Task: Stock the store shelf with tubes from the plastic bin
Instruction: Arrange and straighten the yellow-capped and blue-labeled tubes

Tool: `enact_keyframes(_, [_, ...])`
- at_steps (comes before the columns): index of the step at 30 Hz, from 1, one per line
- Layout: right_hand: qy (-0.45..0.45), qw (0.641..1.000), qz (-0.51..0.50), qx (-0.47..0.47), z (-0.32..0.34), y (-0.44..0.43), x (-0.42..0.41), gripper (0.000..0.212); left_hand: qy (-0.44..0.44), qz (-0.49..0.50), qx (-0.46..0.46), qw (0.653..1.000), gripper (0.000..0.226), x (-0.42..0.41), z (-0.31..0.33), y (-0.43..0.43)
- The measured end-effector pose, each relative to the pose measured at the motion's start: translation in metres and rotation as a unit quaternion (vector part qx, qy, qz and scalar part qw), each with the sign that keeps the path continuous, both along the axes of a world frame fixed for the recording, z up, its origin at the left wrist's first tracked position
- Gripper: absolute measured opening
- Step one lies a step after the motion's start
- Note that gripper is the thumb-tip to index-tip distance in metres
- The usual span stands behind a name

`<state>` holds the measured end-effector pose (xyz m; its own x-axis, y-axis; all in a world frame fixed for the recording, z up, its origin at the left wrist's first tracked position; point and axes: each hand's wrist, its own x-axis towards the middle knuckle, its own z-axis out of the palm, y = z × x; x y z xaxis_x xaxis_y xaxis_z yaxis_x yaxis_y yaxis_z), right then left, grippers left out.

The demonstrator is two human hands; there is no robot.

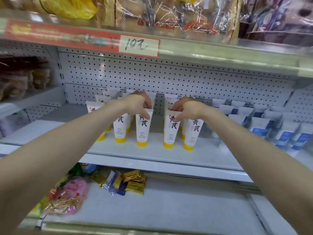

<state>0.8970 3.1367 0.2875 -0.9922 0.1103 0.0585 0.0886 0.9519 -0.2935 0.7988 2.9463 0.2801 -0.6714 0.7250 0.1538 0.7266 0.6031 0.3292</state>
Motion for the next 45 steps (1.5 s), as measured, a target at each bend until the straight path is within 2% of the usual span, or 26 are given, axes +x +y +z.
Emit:
enact_keyframes(7, [0.009,0.999,-0.013,0.035,-0.006,-0.002,-0.005,0.047,0.000,-0.001,-0.007,1.000,0.024,-0.009,-0.008,-0.002])
enact_keyframes(38, [-0.001,0.999,-0.024,0.042,-0.007,-0.005,-0.007,0.040,0.000,-0.014,0.010,1.000,0.027,-0.018,-0.015,0.000])
enact_keyframes(45, [0.039,0.998,-0.030,-0.032,0.015,0.001,-0.003,0.033,-0.064,-0.021,0.086,0.994,0.034,-0.018,0.006,-0.002])
